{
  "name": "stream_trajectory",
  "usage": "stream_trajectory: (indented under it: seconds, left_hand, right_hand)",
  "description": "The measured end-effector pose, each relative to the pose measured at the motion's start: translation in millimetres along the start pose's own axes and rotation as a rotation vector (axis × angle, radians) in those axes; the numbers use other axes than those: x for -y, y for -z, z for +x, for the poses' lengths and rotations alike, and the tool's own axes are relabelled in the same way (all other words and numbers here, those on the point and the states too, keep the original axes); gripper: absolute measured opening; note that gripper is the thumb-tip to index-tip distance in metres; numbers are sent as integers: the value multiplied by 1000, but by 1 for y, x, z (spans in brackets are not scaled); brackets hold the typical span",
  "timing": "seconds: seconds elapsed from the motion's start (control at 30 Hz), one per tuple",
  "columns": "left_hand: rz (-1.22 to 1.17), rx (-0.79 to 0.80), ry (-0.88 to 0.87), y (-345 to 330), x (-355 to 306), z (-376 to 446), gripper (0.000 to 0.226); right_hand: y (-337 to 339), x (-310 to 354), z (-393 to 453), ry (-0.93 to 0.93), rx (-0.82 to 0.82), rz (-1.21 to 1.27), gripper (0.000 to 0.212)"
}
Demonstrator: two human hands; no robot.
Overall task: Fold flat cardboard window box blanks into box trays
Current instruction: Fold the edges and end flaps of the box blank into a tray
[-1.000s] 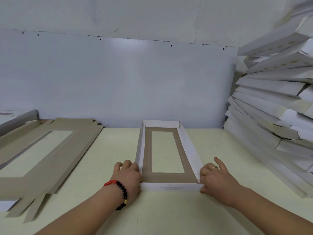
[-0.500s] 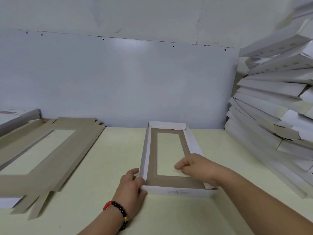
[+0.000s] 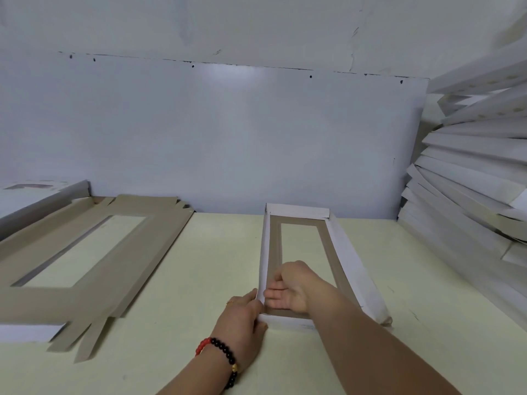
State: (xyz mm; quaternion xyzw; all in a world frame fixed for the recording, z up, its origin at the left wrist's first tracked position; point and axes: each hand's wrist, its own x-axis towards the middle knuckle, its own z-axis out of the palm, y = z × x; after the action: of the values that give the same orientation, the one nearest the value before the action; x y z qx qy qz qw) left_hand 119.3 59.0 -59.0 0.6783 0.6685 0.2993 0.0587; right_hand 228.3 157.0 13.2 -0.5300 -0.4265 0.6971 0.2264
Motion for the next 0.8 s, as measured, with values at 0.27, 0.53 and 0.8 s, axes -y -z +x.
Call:
stream_trajectory:
  seconds: [0.27, 0.53, 0.8]
  left_hand:
    - [-28, 3, -16, 3, -2, 1, 15]
    - [-106, -30, -56, 5, -3, 0, 25]
    - [-103, -41, -22, 7, -6, -3, 18]
  right_hand:
    - [-8, -5, 7, -14, -14, 93, 21]
    - [-12, -7, -9, 100, -15, -520, 26]
    - [-2, -19, -27, 443, 172, -934, 21]
